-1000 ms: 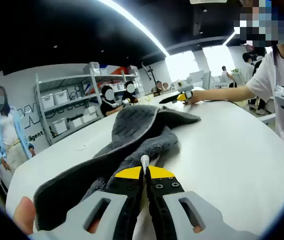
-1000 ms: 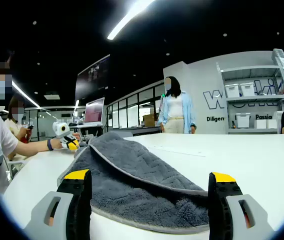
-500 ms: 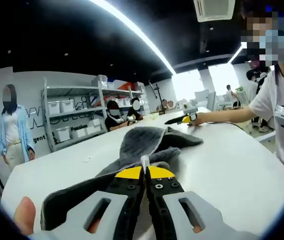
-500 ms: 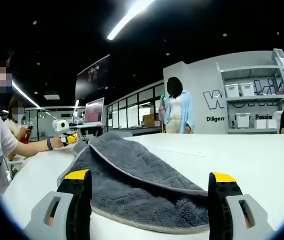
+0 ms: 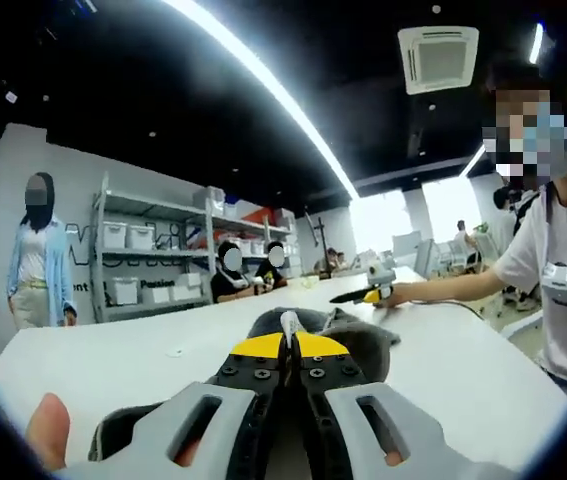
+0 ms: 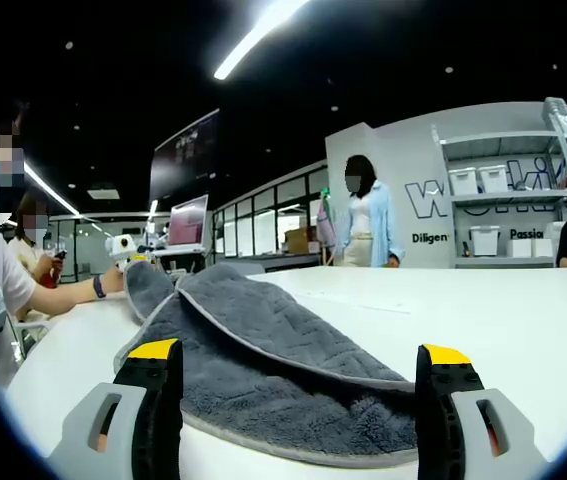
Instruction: Fold the towel on the table until its edges align and the towel forms a compact rectangular stack.
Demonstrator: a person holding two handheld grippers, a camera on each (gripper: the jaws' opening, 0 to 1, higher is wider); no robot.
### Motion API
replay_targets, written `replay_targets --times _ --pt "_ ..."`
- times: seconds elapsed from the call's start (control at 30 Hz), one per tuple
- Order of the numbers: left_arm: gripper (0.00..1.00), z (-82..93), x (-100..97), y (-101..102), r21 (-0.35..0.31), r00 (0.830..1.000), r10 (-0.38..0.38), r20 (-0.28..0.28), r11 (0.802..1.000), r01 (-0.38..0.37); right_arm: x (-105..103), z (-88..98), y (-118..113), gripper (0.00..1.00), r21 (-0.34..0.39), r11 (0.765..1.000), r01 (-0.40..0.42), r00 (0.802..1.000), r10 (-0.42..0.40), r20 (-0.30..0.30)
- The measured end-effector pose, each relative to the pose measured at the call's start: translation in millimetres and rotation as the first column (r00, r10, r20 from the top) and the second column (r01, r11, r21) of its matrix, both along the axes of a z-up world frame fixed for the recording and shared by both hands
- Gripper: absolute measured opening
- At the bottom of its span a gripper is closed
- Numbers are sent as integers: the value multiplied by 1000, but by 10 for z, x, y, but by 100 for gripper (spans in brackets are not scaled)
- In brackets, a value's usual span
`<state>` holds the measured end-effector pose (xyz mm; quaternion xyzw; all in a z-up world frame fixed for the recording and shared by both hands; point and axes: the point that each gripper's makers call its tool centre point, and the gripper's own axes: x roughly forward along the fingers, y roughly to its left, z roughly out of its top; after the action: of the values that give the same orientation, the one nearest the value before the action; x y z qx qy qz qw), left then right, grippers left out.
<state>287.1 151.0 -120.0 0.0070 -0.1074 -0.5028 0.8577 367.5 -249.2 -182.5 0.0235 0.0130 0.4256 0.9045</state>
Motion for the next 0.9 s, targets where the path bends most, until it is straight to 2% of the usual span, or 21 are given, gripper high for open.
replay_targets --times 0.1,0.37,0.6,0.8,0.9 --pt "2 100 -54 40 -47 1000 -12 13 999 13 -46 -9 40 99 -3 1000 -1 1000 1 0" --pt "2 142 -75 55 -64 1000 -24 15 998 25 -11 17 9 99 2 1000 -1 1000 1 0" --pt "2 161 -76 102 -103 997 -54 -54 993 48 11 25 -6 99 0 1000 1 1000 -1 -1" --pt "2 109 -138 59 -89 991 -88 -98 993 79 -21 17 24 99 1 1000 1 1000 -1 0" --pt "2 59 -180 25 -61 987 -110 -118 993 103 -35 12 39 99 0 1000 1 1000 -1 0"
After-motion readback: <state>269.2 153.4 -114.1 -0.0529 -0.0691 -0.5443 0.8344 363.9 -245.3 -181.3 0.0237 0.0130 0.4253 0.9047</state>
